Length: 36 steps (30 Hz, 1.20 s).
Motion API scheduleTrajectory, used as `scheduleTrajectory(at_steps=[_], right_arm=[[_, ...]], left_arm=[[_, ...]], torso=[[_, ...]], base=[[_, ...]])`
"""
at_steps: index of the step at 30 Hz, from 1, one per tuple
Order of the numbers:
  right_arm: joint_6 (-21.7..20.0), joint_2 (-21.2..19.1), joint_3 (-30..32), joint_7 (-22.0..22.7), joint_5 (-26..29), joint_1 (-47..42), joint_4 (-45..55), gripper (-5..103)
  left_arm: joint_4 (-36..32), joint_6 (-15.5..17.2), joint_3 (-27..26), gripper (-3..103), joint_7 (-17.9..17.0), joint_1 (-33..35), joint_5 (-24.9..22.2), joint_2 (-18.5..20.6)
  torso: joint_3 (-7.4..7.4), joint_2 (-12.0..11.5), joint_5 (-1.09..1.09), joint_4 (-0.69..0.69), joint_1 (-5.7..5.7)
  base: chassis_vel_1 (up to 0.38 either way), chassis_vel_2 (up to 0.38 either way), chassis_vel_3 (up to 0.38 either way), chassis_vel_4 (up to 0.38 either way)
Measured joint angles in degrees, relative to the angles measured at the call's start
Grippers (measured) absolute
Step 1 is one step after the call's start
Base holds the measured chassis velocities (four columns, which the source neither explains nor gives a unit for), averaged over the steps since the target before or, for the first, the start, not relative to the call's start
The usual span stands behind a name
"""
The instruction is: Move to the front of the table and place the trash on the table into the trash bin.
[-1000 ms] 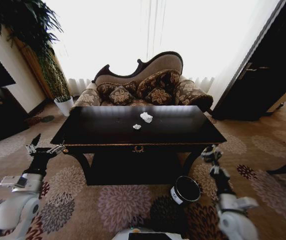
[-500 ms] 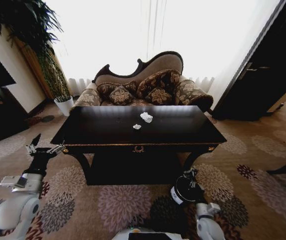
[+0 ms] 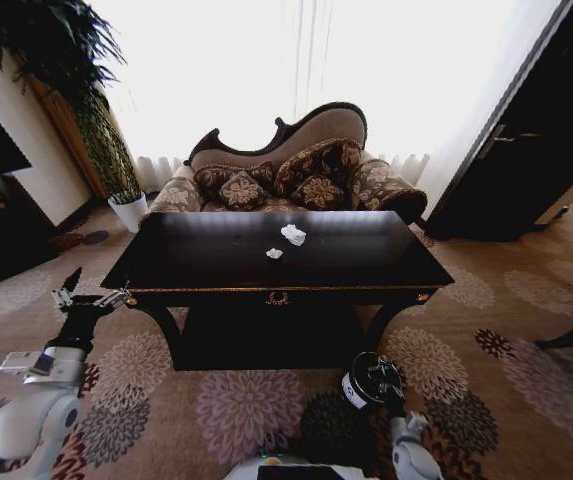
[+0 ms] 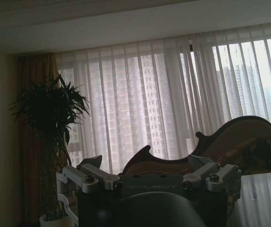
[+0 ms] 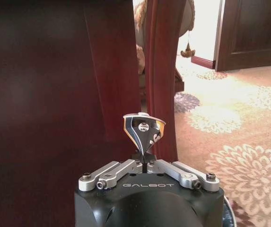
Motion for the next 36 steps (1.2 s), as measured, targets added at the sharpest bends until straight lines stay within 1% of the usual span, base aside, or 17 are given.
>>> scheduleTrajectory(at_steps=[4,5,8,12,20,23,24,27,29,33,34,36], right_arm=[[0.11,-1.25,-1.01,0.10,-0.76,5.93,-6.75,0],[0.11,-1.25,-1.01,0.10,-0.76,5.93,-6.75,0],[0.18,-1.87,-1.24,0.10,0.21,9.09,-10.69,0],[0.17,-2.18,-1.31,-0.37,0.56,10.48,-13.98,0],[-0.50,-1.71,-1.16,-0.47,0.51,10.30,-14.29,0],[-0.99,-1.53,-1.09,-0.45,0.46,10.19,-13.73,16],[-0.99,-1.53,-1.09,-0.45,0.46,10.19,-13.73,16],[-1.25,-1.27,-1.06,-0.42,0.42,10.27,-13.10,32],[-1.30,-1.22,-1.06,-0.42,0.40,10.30,-13.01,32],[-1.48,-0.91,-1.05,-0.35,0.32,10.42,-12.51,54],[-1.48,-0.91,-1.05,-0.35,0.32,10.42,-12.51,54],[-1.60,-0.66,-1.06,-0.32,0.25,10.21,-12.04,65]], left_arm=[[0.00,0.00,0.00,100,0.00,0.00,0.00,0.00],[0.00,0.00,0.00,100,0.00,0.00,0.00,0.00],[0.00,0.00,0.00,100,0.00,0.00,0.00,0.00],[0.00,0.00,0.00,100,0.00,0.00,0.00,0.00],[0.00,0.00,0.00,100,0.00,0.00,0.00,0.00],[0.00,0.00,0.00,100,0.00,0.00,0.00,0.00],[0.00,0.00,0.00,100,0.00,0.00,0.00,0.00],[0.00,0.00,0.00,100,0.00,0.00,0.00,0.00],[0.00,0.00,0.00,100,0.00,0.00,0.00,0.00],[0.00,0.00,0.00,100,0.00,0.00,0.00,-0.01],[0.00,0.00,0.00,100,0.00,0.00,0.00,-0.01],[0.00,0.00,0.00,100,0.00,0.00,0.00,-0.01]], torso=[[0.00,0.00,0.00,0.00,0.00],[0.00,0.00,0.00,0.00,0.00],[0.00,0.00,-0.02,0.03,0.00],[0.00,0.00,-0.02,-0.01,0.00],[0.00,0.00,-0.01,0.00,0.00],[0.00,0.00,-0.02,0.00,0.00],[0.00,0.00,-0.02,0.00,0.00],[0.00,0.00,-0.01,0.00,0.00],[0.00,0.00,-0.01,0.00,0.00],[0.00,0.00,-0.02,0.00,0.00],[0.00,0.00,-0.02,0.00,0.00],[0.00,0.00,-0.01,0.00,0.00]], base=[[0.000,0.000,0.000,0.000],[0.000,0.000,0.000,0.000],[0.000,0.000,0.000,0.000],[0.000,0.000,0.000,0.000],[0.000,0.000,0.000,0.000],[0.000,0.000,0.000,0.000],[0.000,0.000,0.000,0.000],[0.000,0.000,0.000,0.000],[0.000,0.000,0.000,0.000],[0.000,0.000,0.000,0.000],[0.000,0.000,0.000,0.000],[0.000,0.000,0.000,0.000]])
